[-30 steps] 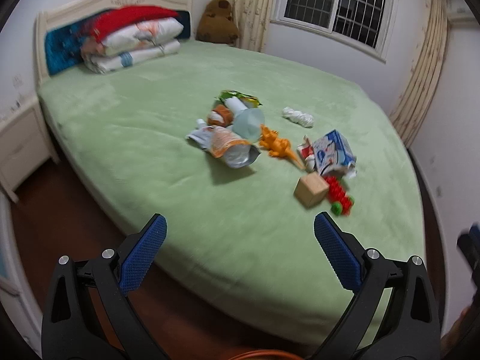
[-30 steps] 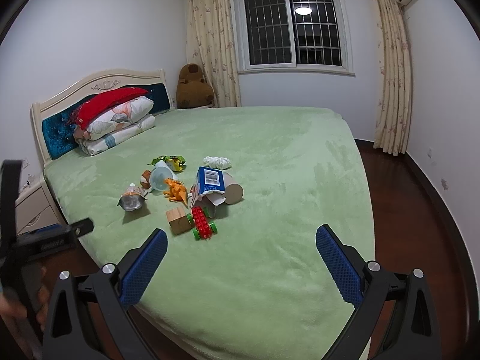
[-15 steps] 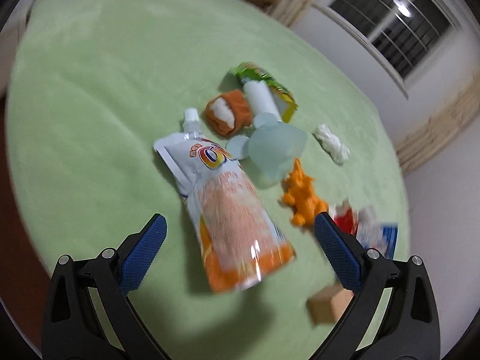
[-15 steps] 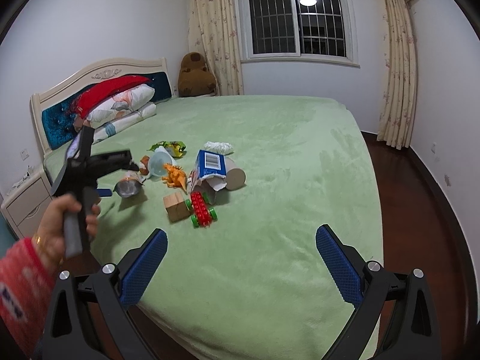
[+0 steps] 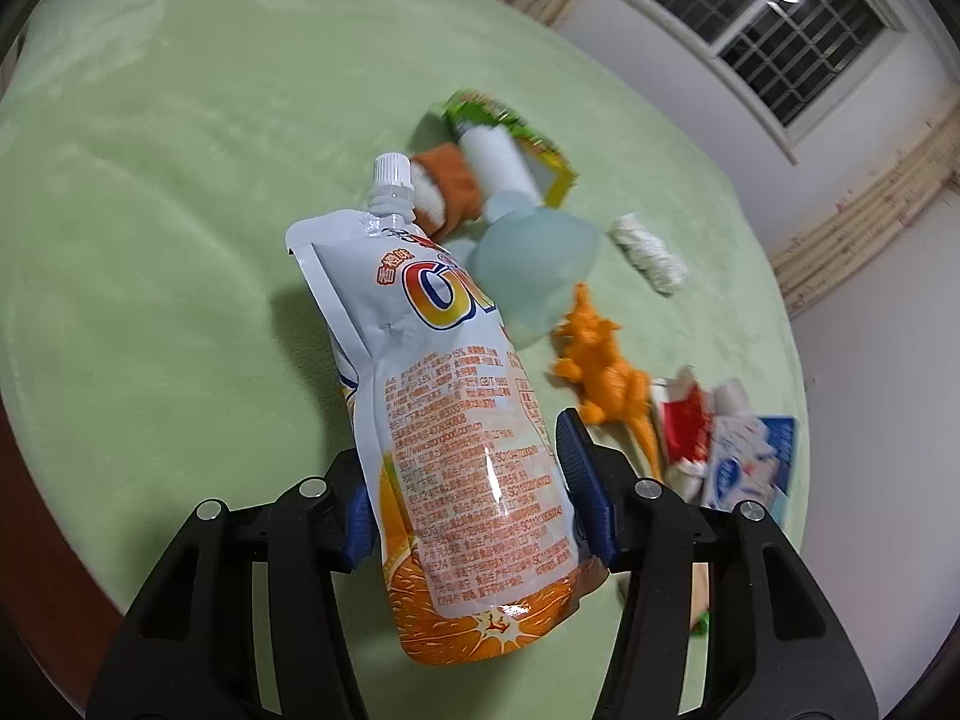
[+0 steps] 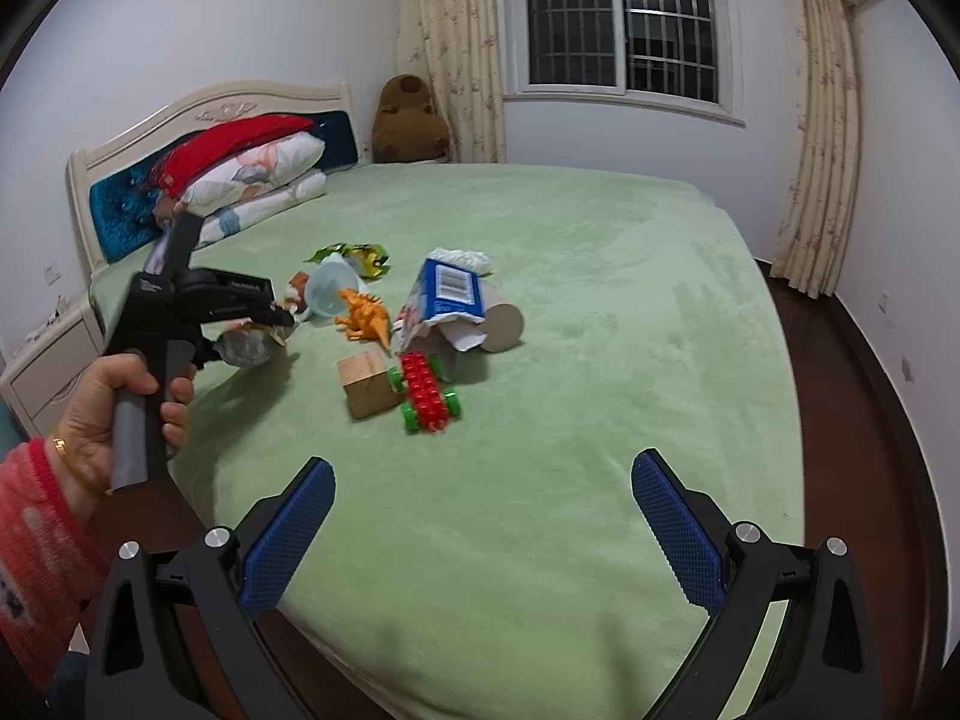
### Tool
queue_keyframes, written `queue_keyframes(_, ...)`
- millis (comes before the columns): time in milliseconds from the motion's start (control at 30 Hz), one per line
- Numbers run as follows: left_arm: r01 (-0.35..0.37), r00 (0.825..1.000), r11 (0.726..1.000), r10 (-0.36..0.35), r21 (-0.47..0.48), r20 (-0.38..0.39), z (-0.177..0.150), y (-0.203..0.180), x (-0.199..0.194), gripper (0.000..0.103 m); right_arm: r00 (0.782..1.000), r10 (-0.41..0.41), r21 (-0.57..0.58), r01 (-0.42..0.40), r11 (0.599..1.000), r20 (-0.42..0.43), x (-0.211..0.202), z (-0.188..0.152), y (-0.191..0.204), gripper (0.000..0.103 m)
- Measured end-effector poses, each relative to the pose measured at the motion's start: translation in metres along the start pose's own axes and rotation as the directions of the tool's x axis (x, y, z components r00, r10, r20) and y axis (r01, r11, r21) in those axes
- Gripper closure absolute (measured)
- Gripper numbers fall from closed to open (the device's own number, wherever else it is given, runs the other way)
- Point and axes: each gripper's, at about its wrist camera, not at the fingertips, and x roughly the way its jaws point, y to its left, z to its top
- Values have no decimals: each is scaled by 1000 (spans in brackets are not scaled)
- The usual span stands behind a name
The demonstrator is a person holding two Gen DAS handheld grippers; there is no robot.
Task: Collect trash
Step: 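Grasp the orange juice pouch with the left gripper while the right grasps the wooden block, then carry the pouch and block to the orange bucket and release both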
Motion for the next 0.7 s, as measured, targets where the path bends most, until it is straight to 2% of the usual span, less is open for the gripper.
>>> queue_keyframes(200, -28, 996, 996, 21, 81, 88, -7, -4, -49, 51, 989, 142, -146, -148, 978, -49, 46, 25, 39, 5)
queue_keyframes(333, -97, 984, 987, 75, 130, 161, -21, -4, -90, 51, 976, 193, -206, -210, 956, -100, 83, 45, 66, 9)
queue_keyframes(400, -128, 976, 981, 98, 149, 193, -31, -3, -108, 51, 977, 169, -240, -197, 951, -134, 106, 54, 79, 11)
queue_keyframes(500, -161, 966, 972, 120, 169, 230, -46, 0, -130, 51, 977, 112, -289, -162, 943, -181, 135, 58, 93, 21)
queue_keyframes(633, -177, 958, 966, 125, 187, 258, -65, 5, -149, 51, 969, 39, -345, -124, 930, -244, 161, 55, 101, 40)
queue_keyframes(700, -177, 959, 965, 125, 192, 253, -69, 5, -149, 51, 960, -1, -382, -111, 918, -281, 172, 47, 106, 55)
